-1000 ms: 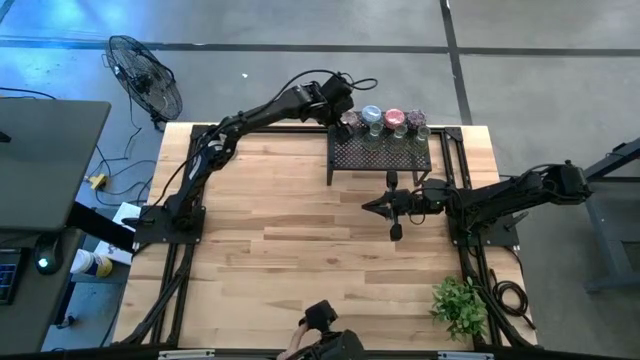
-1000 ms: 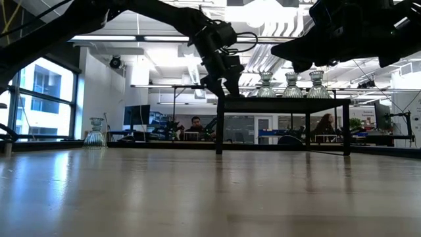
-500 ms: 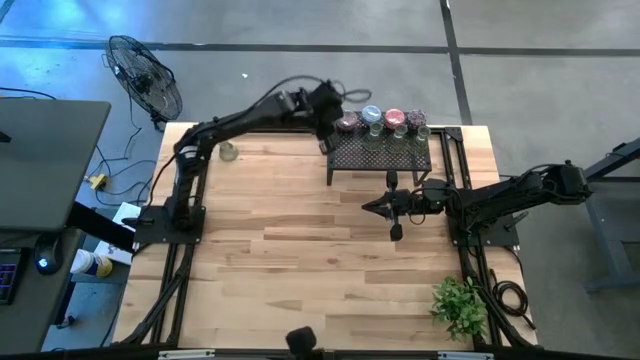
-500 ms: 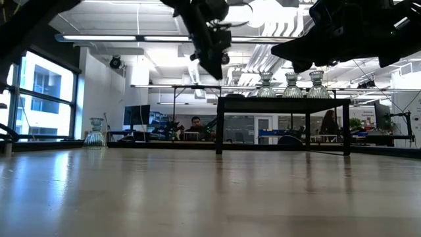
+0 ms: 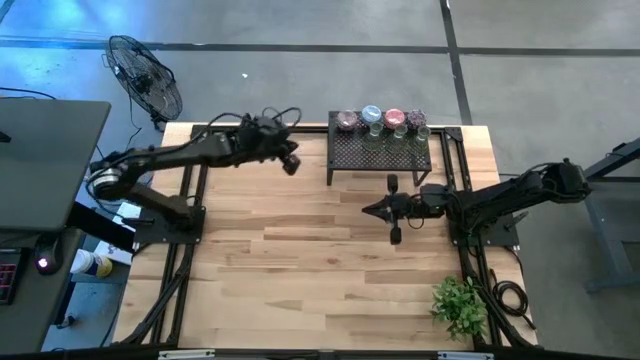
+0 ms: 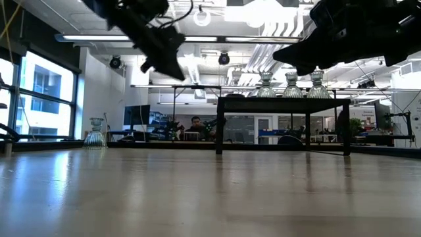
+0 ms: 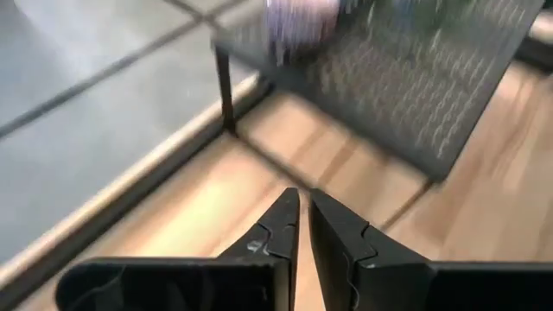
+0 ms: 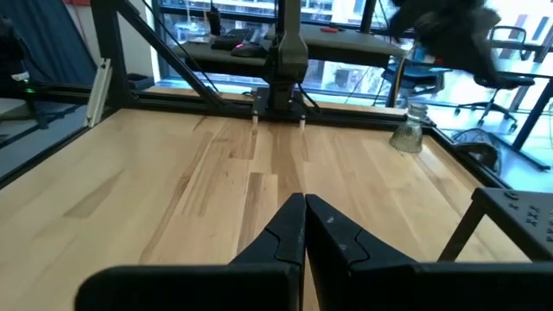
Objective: Pick & Place candle stick holders
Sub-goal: Put the green glass candle holder on the shelf aligned with the other green glass candle holders
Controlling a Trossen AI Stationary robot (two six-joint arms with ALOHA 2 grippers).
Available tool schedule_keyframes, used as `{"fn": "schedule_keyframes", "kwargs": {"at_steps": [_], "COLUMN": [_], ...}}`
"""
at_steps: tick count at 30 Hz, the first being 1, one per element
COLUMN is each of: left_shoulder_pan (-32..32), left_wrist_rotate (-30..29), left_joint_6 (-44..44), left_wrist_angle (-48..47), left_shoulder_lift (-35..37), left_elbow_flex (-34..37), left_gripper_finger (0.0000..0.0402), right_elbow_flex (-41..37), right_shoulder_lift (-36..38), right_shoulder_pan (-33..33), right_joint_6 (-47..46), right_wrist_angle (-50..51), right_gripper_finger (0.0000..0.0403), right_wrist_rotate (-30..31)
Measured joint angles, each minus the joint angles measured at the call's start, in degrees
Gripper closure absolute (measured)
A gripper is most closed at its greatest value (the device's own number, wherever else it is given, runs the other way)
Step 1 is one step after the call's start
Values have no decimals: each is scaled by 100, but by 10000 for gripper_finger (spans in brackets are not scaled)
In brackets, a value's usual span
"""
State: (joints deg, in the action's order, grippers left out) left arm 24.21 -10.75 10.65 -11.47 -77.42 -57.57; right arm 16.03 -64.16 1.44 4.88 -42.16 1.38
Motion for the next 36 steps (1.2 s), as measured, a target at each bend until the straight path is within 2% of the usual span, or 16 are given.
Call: {"fn": "schedule_keyframes", "kwargs": {"at_steps": [2, 6, 11, 15, 18, 22, 25, 28, 36], "left_shoulder_pan": [10, -143, -136, -132, 158, 1280, 2085, 2586, 3109], "left_wrist_rotate": [-75, -1145, -1330, -1484, -1483, -649, 91, 445, 195], "left_joint_6": [205, 698, 1258, 1435, 1674, 1835, 1437, 1162, 548], "left_wrist_angle": [-313, -400, -118, -396, -1155, -2322, -2729, -3006, -3881], "left_shoulder_lift": [207, 741, 1222, 1562, 1951, 2273, 2291, 2121, 1150], "left_elbow_flex": [233, 943, 1900, 2227, 2163, 1878, 1603, 1252, 190], "left_gripper_finger": [378, 398, 398, 400, 401, 400, 391, 362, 243], "right_elbow_flex": [0, 0, 0, 0, 0, 0, 0, 0, 0], "right_shoulder_lift": [0, 0, 0, 0, 0, 0, 0, 0, 2], "right_shoulder_pan": [20, 19, 12, 8, 8, 8, 8, 7, 6], "right_joint_6": [24, 22, 30, 29, 29, 42, 59, 124, 229], "right_wrist_angle": [-12, -28, -55, -54, -54, -52, -54, -56, -152], "right_gripper_finger": [401, 402, 401, 402, 401, 402, 401, 402, 402], "right_wrist_rotate": [70, 174, 191, 191, 190, 174, 169, 175, 177]}}
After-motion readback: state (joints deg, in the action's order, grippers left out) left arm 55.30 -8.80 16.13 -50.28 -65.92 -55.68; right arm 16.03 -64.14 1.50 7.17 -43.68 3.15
